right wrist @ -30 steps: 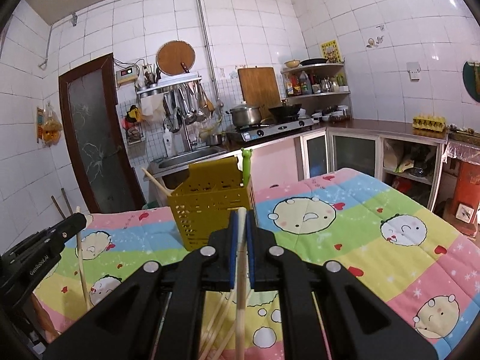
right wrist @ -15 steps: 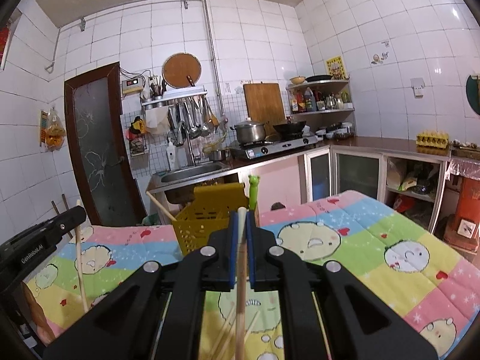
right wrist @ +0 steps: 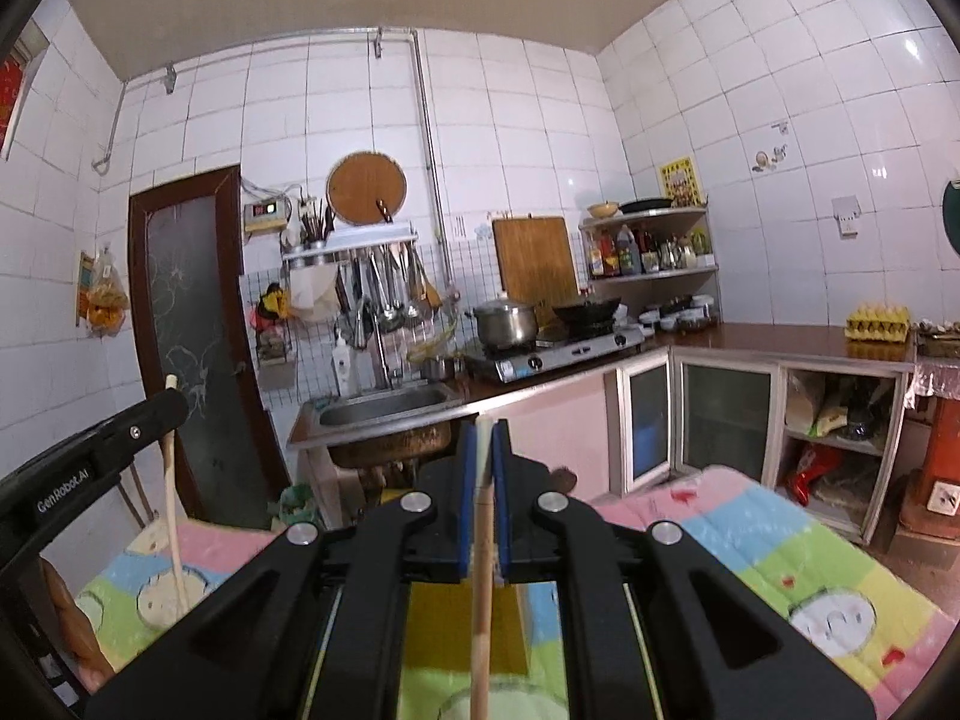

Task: Organize utensils

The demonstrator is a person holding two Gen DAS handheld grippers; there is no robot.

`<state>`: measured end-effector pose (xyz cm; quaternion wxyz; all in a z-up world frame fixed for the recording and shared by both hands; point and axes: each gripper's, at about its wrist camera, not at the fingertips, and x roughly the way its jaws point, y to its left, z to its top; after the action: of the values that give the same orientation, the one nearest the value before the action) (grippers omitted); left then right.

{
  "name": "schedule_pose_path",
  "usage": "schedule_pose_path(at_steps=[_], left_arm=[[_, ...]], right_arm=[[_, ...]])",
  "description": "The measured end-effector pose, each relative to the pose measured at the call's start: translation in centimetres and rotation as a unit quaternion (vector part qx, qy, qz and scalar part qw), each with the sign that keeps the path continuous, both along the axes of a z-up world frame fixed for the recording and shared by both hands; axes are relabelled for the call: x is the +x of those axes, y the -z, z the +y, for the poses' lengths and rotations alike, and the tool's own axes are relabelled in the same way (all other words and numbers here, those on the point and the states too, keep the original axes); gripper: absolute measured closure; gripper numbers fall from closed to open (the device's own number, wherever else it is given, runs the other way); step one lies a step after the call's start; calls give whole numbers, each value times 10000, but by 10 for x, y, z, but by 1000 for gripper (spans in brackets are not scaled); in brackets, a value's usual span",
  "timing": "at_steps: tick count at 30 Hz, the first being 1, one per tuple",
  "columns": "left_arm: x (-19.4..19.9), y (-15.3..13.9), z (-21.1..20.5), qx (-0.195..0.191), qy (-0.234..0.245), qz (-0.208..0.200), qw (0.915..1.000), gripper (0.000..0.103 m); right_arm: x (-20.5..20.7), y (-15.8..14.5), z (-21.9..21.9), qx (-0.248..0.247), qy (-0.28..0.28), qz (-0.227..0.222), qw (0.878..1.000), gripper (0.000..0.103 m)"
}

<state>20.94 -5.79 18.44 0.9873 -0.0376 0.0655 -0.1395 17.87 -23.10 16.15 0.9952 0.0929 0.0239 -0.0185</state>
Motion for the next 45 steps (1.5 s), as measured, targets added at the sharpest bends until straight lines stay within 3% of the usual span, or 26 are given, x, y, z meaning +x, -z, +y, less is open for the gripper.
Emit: schedule_pose_path(at_steps=[7, 16, 21, 26, 29, 31, 33, 36, 38, 40, 41, 42, 43, 44, 45], left_arm=[[53, -29, -15, -181, -8, -431, 9989, 99], [116, -25, -40, -66, -78, -670, 9977, 99], [145, -5, -47, -79, -120, -589, 9982, 99], [148, 15, -47, -93, -231, -732, 9970, 99], [154, 25, -51, 29, -199, -568, 9982, 99], [150, 26, -50, 65, -292, -668, 9973, 99], [149, 25, -46, -48, -210, -534, 9983, 99], [147, 25, -44, 74, -285, -477, 9984, 98], [150, 24, -41, 107, -254, -242, 9993, 85], [145, 22, -33, 69, -324, -124, 9994, 57], [141, 21, -30, 88, -386, -123, 9991, 51], [136, 20, -26, 113, -449, -139, 9988, 43], [127, 18, -19, 153, -517, -113, 9985, 34], [123, 18, -16, 169, -530, -67, 9984, 31], [114, 18, -8, 159, -545, 8, 9984, 28]], right_arm=[[51, -31, -6, -41, 53, -446, 9990, 97], [115, -43, 2, -231, 162, -862, 9959, 97], [134, -32, 5, -315, 222, -911, 9951, 97], [145, -6, 3, -335, 228, -818, 9958, 97], [151, 6, 3, -334, 198, -654, 9971, 97], [151, 11, 3, -362, 182, -605, 9973, 97], [148, 16, 3, -396, 131, -533, 9977, 97], [148, 19, 4, -460, 67, -391, 9982, 97], [149, 21, 4, -504, 30, -169, 9986, 96], [146, 22, 3, -530, 33, 17, 9986, 96], [144, 21, 2, -520, 42, 129, 9986, 91], [142, 20, 1, -499, 47, 204, 9985, 83], [136, 20, -1, -447, 86, 272, 9986, 60], [132, 20, -3, -416, 112, 304, 9986, 46], [125, 20, -4, -414, 147, 379, 9983, 46]])
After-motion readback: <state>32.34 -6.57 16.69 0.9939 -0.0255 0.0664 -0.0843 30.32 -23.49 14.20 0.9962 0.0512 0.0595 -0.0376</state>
